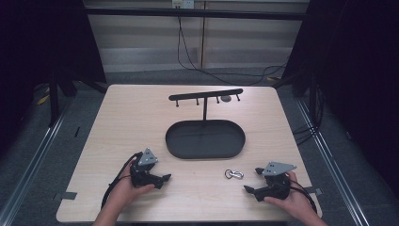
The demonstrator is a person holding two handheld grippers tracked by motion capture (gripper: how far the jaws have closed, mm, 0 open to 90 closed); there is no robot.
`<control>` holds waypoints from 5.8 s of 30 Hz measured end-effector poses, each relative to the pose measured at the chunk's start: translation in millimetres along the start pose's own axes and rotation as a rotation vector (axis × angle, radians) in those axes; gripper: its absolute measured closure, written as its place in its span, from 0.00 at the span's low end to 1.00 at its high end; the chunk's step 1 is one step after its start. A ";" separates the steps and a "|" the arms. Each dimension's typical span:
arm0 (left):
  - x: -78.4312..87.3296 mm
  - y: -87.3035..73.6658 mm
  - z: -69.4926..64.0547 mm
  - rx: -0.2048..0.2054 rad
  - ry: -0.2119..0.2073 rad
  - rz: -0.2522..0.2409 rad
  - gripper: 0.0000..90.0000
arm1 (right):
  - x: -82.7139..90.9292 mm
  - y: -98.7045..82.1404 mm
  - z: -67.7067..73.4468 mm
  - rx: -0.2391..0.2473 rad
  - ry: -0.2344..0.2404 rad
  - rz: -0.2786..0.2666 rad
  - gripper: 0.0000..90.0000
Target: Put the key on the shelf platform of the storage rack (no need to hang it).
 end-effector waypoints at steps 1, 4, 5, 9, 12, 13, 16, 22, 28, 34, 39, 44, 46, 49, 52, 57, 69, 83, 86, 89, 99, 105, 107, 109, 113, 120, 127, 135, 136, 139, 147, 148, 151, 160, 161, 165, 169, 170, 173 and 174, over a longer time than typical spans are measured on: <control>0.0 0.0 0.0 0.000 0.000 0.000 0.16 | 0.0 0.0 0.0 0.000 0.000 0.000 0.19; 0.0 0.0 0.0 0.000 0.000 0.000 0.16 | 0.0 3.6 1.0 -0.014 -0.014 0.045 0.23; 0.0 0.0 0.2 -0.001 0.001 0.000 0.16 | 1.1 6.6 1.9 -0.026 -0.019 0.091 0.27; 0.1 0.1 0.3 -0.003 0.003 0.000 0.16 | 0.3 16.1 6.2 -0.033 0.000 0.219 0.31; 0.1 0.1 0.2 -0.002 0.002 0.000 0.15 | -1.2 22.3 9.9 -0.031 -0.006 0.291 0.31; 0.1 0.1 0.2 -0.002 0.002 0.000 0.15 | -1.9 24.7 10.0 -0.035 0.001 0.286 0.32; 0.1 0.1 0.3 -0.003 0.002 0.001 0.15 | -2.7 33.7 13.1 -0.053 0.011 0.298 0.34; 0.1 0.1 0.3 -0.003 0.002 0.000 0.15 | -10.4 45.5 14.1 -0.020 0.003 0.359 0.39; 0.0 0.1 0.2 -0.001 0.002 -0.001 0.15 | -22.6 52.6 12.7 0.025 0.018 0.387 0.46; 0.0 0.1 0.2 -0.002 0.002 -0.001 0.15 | -32.8 61.5 12.5 0.057 0.035 0.418 0.51; 0.0 0.0 0.2 -0.003 0.002 0.000 0.15 | -39.5 69.1 15.8 0.081 0.043 0.428 0.54; 0.0 0.1 0.2 -0.002 0.002 0.000 0.15 | -46.4 67.4 17.2 0.110 0.039 0.459 0.57; 0.0 0.0 0.2 -0.002 0.002 0.000 0.15 | -47.6 66.5 17.2 0.116 0.042 0.465 0.58; 0.0 0.0 0.1 -0.002 -0.001 0.000 0.15 | -47.6 67.3 18.6 0.091 0.061 0.473 0.72; 0.0 0.0 0.1 -0.003 0.001 0.000 0.15 | -46.2 67.1 21.2 0.069 0.078 0.490 0.77; 0.1 0.0 0.1 -0.003 0.000 0.001 0.15 | -44.9 67.1 26.0 0.086 0.083 0.506 0.78; 0.0 0.0 0.1 -0.003 0.001 0.000 0.15 | -34.9 78.2 30.0 0.059 0.102 0.455 0.78; 0.0 0.1 0.2 -0.003 -0.001 0.000 0.15 | -24.5 99.6 23.9 0.024 0.102 0.385 0.79; -0.2 0.3 0.3 -0.005 0.000 -0.003 0.15 | -24.8 103.4 22.2 0.011 0.104 0.368 0.79; 0.0 0.0 0.1 -0.003 -0.001 0.001 0.15 | -24.6 107.7 20.8 0.002 0.103 0.357 0.79; 0.0 0.1 0.2 -0.003 -0.001 -0.001 0.15 | -25.1 118.4 17.2 -0.018 0.100 0.323 0.81; -0.2 0.2 0.2 -0.004 -0.002 -0.003 0.15 | -24.9 124.1 13.2 -0.026 0.094 0.302 0.81; -0.1 0.1 0.1 -0.003 0.001 -0.001 0.15 | -24.7 126.2 12.1 -0.027 0.087 0.293 0.81; -0.1 0.2 0.2 -0.004 -0.001 -0.001 0.15 | -24.7 127.8 11.0 -0.029 0.089 0.288 0.81; -0.1 0.2 0.2 -0.004 -0.001 -0.001 0.15 | -25.0 131.2 8.7 -0.035 0.079 0.281 0.81; 0.0 0.1 0.1 -0.003 -0.001 0.000 0.15 | -27.4 136.3 3.4 -0.045 0.066 0.267 0.81; 0.0 0.1 0.1 -0.003 0.000 0.000 0.15 | -29.0 140.1 1.6 -0.050 0.056 0.251 0.81; -0.1 0.2 0.2 -0.004 0.001 -0.002 0.15 | -33.2 143.3 -1.5 -0.049 0.041 0.232 0.81; 0.0 0.0 0.1 -0.002 0.001 0.000 0.15 | -34.5 143.7 -2.1 -0.049 0.042 0.233 0.81; -0.1 0.1 0.1 -0.003 0.001 -0.001 0.15 | -35.5 144.2 -2.3 -0.055 0.039 0.237 0.81; 0.0 0.0 0.1 -0.003 -0.001 0.001 0.15 | -39.1 147.1 -4.7 -0.057 0.035 0.233 0.81; 0.0 0.1 0.1 -0.003 0.001 0.000 0.15 | -39.4 147.5 -4.6 -0.064 0.032 0.234 0.81; 0.1 0.0 0.1 -0.003 -0.001 0.001 0.15 | -40.8 148.5 -5.6 -0.060 0.027 0.236 0.81; -0.1 0.2 0.2 -0.004 0.000 -0.002 0.15 | -45.2 151.1 -8.8 -0.066 0.009 0.233 0.81; 0.0 0.1 0.1 -0.003 -0.001 0.000 0.15 | -45.7 151.6 -9.0 -0.062 0.008 0.232 0.81; -0.1 0.2 0.2 -0.004 -0.002 -0.001 0.15 | -48.2 153.4 -8.7 -0.062 0.007 0.235 0.81; -0.1 0.1 0.1 -0.003 0.001 -0.001 0.15 | -50.6 155.4 -8.5 -0.065 0.002 0.226 0.81; -0.1 0.2 0.2 -0.004 -0.002 -0.002 0.15 | -51.0 155.4 -8.9 -0.059 0.001 0.229 0.81; -0.1 0.2 0.2 -0.005 0.000 -0.002 0.15 | -52.7 155.7 -9.6 -0.064 -0.001 0.228 0.81; 0.0 0.0 0.1 -0.002 -0.001 0.000 0.15 | -53.1 155.5 -10.1 -0.061 0.003 0.229 0.81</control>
Point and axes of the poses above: each handheld gripper's, and its own axes: x roughly backward along the jaws, y roughly out of its top, z roughly to its left, the point moved 5 cm from there along -x, roughly forward along the jaws, and after that the axes turned 6 degrees about -z, right-handed, at the moved point
